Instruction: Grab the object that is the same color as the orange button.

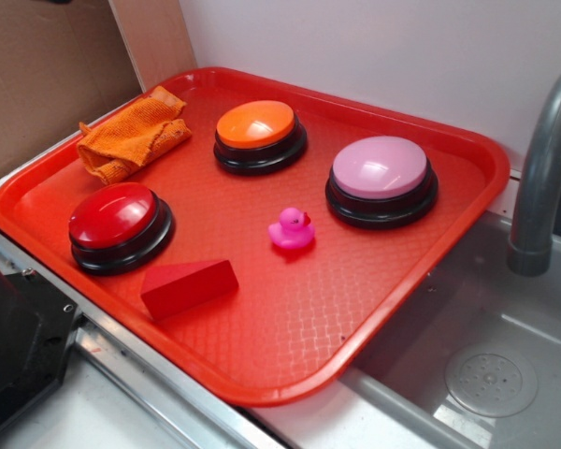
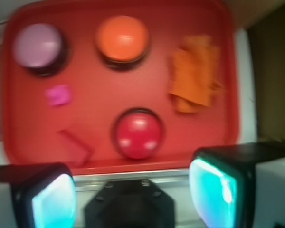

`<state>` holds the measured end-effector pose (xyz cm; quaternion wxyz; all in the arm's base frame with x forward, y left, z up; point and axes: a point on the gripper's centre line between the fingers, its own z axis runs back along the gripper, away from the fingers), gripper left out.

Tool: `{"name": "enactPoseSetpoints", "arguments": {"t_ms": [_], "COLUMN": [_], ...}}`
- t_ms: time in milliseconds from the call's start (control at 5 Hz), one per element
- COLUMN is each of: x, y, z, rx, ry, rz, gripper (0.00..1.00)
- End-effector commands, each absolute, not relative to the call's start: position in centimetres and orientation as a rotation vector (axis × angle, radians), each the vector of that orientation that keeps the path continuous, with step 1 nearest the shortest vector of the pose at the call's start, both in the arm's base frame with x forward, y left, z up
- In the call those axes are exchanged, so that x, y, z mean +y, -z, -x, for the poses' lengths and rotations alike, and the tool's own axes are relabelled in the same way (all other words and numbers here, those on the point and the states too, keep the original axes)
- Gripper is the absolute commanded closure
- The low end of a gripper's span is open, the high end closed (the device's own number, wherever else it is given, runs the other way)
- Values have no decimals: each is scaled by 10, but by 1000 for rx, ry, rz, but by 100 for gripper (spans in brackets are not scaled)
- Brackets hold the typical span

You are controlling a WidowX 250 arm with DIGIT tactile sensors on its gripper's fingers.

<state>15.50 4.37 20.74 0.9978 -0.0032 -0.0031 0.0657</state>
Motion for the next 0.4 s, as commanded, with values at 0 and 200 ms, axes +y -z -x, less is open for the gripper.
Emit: {"name": "enactPoseSetpoints", "arguments": {"t_ms": [0, 200], "x": [84, 94], "y": [-163, -133], "z": [-170, -186], "rx": [64, 80], "ry": [-162, -187], "rz": [-3, 3], "gripper": [0, 0]}}
